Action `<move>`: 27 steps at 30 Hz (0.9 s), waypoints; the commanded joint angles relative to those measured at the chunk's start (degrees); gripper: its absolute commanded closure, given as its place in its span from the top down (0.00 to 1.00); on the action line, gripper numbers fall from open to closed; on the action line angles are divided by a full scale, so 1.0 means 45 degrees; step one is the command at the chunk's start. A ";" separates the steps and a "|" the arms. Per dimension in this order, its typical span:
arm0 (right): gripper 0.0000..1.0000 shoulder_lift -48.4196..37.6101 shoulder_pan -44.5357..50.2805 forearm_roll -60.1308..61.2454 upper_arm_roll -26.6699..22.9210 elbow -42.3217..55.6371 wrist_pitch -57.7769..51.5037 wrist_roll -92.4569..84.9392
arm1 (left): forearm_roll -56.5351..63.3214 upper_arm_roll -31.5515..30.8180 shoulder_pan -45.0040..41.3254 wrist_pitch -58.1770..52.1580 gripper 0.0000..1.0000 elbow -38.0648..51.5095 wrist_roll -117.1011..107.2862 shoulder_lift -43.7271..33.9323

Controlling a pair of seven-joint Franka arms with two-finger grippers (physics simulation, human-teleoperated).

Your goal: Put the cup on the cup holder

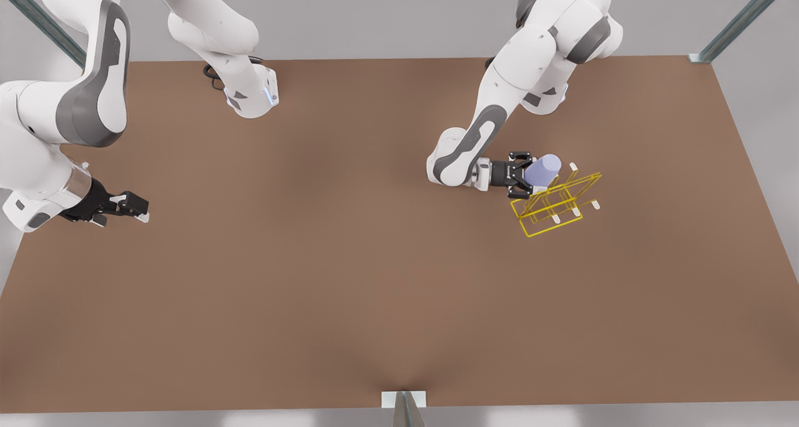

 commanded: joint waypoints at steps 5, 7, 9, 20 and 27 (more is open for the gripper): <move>1.00 -0.0010 -0.0091 0.0009 0.0005 0.0017 -0.0005 -0.0047 | 0.0035 -0.0018 -0.0059 0.0055 0.72 -0.0143 -0.0706 -0.0016; 1.00 -0.0030 -0.0071 0.0028 0.0005 0.0017 0.0015 -0.0027 | -0.0004 -0.0018 -0.0078 0.0055 0.72 -0.0221 -0.0725 -0.0016; 1.00 -0.0010 -0.0071 0.0009 0.0005 0.0017 0.0034 -0.0027 | -0.0004 -0.0018 -0.0078 0.0055 0.72 -0.0241 -0.0803 -0.0016; 1.00 -0.0010 -0.0051 0.0009 0.0005 0.0017 0.0034 -0.0008 | -0.0043 -0.0018 -0.0078 0.0074 1.00 -0.0241 -0.0843 -0.0016; 1.00 0.0029 -0.0052 0.0009 0.0005 -0.0003 0.0093 -0.0047 | -0.0941 -0.1384 -0.0195 -0.0102 1.00 -0.0221 -0.1154 -0.0055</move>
